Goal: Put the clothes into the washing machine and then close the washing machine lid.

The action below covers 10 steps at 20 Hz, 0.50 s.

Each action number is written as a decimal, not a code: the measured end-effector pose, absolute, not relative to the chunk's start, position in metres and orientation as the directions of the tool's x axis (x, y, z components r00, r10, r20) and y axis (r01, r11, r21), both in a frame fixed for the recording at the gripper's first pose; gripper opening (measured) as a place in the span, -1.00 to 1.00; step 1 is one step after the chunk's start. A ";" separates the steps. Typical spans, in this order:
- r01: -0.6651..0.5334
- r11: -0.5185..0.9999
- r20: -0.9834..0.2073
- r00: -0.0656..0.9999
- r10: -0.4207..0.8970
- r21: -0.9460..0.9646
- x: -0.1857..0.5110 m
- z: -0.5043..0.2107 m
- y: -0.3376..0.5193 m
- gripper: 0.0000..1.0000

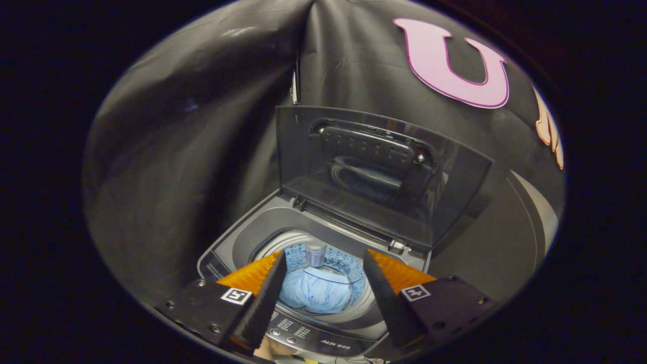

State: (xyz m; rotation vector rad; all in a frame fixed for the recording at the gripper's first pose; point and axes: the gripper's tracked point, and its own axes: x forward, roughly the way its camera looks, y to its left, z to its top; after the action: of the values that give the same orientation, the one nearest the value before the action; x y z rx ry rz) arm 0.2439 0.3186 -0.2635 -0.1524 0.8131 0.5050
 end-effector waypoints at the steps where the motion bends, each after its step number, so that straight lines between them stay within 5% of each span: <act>1: -0.484 0.873 -0.722 0.586 0.368 0.052 0.244 -0.262 0.317 0.85; 10: -0.494 0.869 -0.697 0.634 0.334 -0.033 0.244 -0.258 0.299 0.96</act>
State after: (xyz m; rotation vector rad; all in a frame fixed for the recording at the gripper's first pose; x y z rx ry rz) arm 0.2442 0.2994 -0.2579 -0.2297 0.7460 0.4777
